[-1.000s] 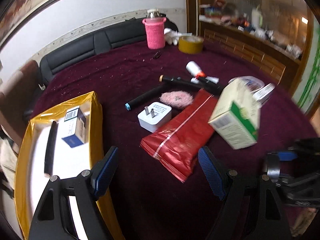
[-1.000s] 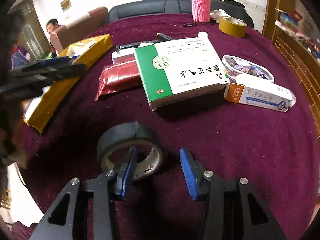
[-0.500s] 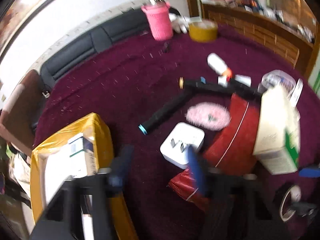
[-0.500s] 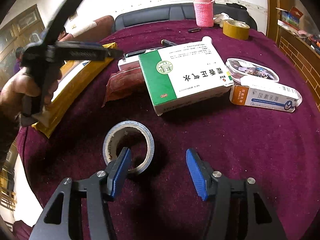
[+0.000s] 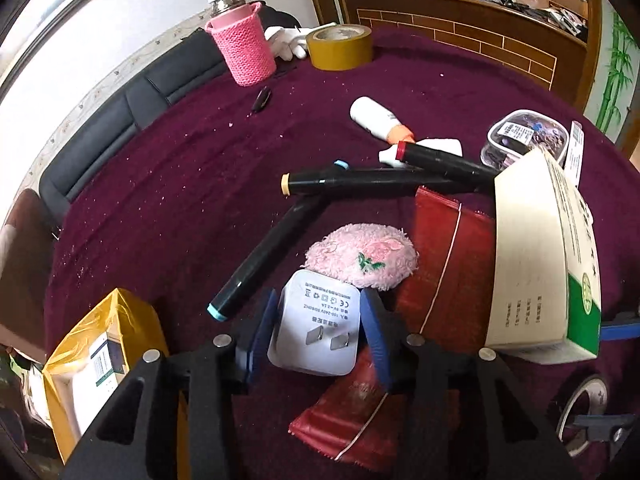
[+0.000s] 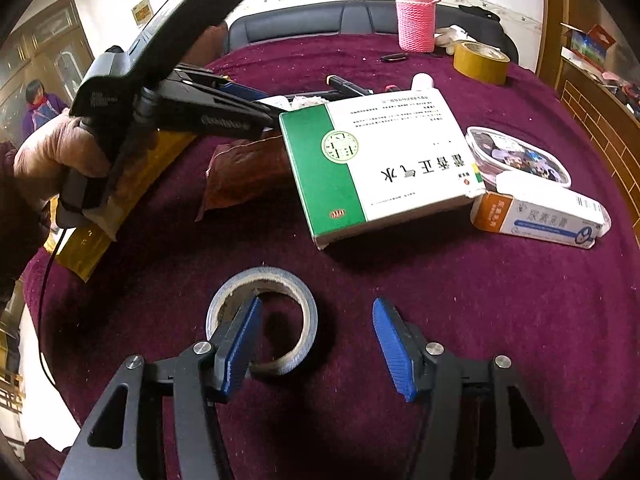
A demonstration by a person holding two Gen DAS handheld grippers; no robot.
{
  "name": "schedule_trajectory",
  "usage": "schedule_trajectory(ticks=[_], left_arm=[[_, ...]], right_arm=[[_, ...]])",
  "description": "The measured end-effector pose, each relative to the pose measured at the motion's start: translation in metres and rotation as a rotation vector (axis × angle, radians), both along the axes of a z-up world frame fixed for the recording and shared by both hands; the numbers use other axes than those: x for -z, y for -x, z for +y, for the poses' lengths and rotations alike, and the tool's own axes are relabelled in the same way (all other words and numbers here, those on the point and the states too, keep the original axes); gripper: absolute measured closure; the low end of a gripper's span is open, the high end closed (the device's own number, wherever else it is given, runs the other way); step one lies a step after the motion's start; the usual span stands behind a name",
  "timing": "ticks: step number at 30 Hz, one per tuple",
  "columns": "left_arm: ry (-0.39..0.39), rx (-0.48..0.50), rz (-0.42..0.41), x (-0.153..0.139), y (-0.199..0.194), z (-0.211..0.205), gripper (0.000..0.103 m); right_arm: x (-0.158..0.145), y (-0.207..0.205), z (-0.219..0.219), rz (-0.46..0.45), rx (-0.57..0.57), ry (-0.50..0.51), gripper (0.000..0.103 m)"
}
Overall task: Organize objects
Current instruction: 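Grasp the grey tape roll with the right gripper while the left reaches for the white plug, then carry the tape roll and the white plug over the tray with both grippers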
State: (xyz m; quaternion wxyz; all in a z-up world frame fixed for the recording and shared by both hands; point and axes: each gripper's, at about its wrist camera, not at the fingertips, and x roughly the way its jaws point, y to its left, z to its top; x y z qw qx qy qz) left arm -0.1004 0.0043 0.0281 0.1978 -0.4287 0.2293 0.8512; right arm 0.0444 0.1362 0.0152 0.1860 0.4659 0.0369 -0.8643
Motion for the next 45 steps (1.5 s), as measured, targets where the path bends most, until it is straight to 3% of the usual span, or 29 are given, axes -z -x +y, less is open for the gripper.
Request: schedule_trajectory(ticks=[1,4,5,6,11,14,20,28,37,45], left_arm=[[-0.016,-0.007,-0.003,0.0,0.001,-0.002,0.062],[-0.051,-0.038,0.02,-0.008,0.001,-0.009,0.078],[-0.068,-0.067,0.017,-0.011,0.002,-0.013,0.09],[-0.082,-0.069,0.008,-0.012,0.001,-0.015,0.091],[-0.118,-0.074,-0.007,-0.015,-0.011,-0.023,0.091],[-0.164,-0.079,-0.002,-0.022,-0.026,-0.032,0.091],[-0.289,-0.115,0.022,-0.049,-0.056,-0.062,0.091],[-0.366,-0.142,0.102,-0.09,-0.099,-0.093,0.091],[-0.355,-0.268,0.174,-0.119,-0.111,-0.161,0.091],[-0.33,-0.426,0.185,-0.113,-0.079,-0.235,0.091]], right_arm=[[0.0,0.001,-0.002,0.003,0.002,-0.013,0.04],[0.002,0.004,-0.011,0.02,0.007,-0.077,0.04],[0.002,0.004,-0.016,0.029,0.006,-0.102,0.041],[0.002,0.004,-0.02,0.041,0.002,-0.113,0.042],[0.0,0.001,-0.026,0.035,-0.012,-0.104,0.083],[-0.001,0.0,-0.02,0.018,-0.005,-0.058,0.09],[-0.006,-0.006,-0.01,-0.01,0.01,0.056,0.091],[-0.034,-0.022,-0.018,0.03,-0.016,0.134,0.091],[-0.076,-0.014,-0.065,0.078,-0.116,0.158,0.09],[-0.1,0.039,-0.137,0.061,-0.184,0.19,0.09]])
